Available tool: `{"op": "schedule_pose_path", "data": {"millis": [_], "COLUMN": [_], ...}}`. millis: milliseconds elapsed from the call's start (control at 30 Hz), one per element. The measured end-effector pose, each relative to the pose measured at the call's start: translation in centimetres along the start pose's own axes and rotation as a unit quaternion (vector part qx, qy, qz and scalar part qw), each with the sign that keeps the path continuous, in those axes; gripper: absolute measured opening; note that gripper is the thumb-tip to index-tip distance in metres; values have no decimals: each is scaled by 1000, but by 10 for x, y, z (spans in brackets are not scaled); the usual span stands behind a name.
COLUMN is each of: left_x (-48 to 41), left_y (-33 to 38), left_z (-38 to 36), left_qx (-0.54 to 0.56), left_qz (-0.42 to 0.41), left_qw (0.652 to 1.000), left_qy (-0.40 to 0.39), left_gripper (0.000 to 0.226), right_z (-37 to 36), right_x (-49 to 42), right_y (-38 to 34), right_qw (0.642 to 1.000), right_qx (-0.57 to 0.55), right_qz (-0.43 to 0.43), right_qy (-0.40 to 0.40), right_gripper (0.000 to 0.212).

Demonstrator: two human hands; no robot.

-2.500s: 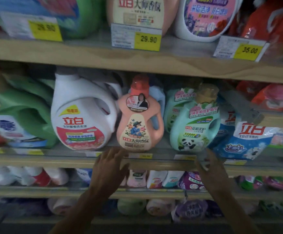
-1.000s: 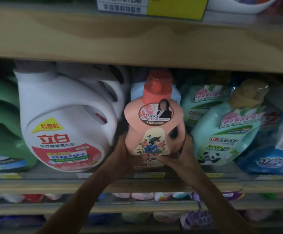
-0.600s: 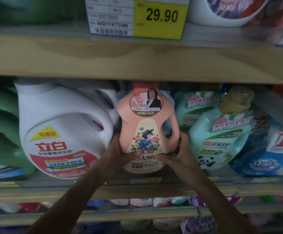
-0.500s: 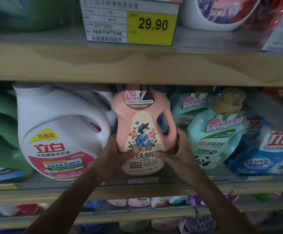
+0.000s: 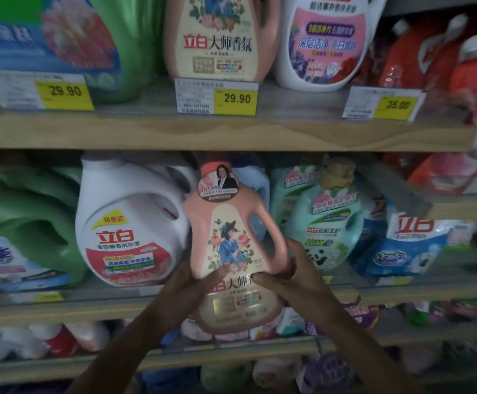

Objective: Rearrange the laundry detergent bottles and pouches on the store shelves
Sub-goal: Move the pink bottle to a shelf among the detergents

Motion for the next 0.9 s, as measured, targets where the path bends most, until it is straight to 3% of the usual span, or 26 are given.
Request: {"op": "schedule_pose_path", "data": {"millis": [267,633,900], "left_x": [74,154,222], "left_y": [4,57,133], "left_z": [-49,-131,-195], "left_qx": [15,-35,-84], "left_qz": [35,8,-54], "left_qw": [999,998,994], "left_qy": [-14,47,55], "left_gripper": [38,51,30], "right_z": [-19,-9,-3], "right_x": [89,187,265], "right_y": [-20,-89,-173], "right_qw": [999,999,999], "right_qx": [12,31,32], "right_qz": [-36,-17,25], "right_qy": [15,6,-9], "right_gripper": [71,74,69]}}
Point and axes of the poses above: each hand's wrist, its own x-axis away from the middle knuckle, its own z-axis out of the back of the hand, y = z × x, the point moved 4 cm from there along -x, towards the middle knuckle, and after that the axes turned 14 degrees about -y, right-handed, at the moved point
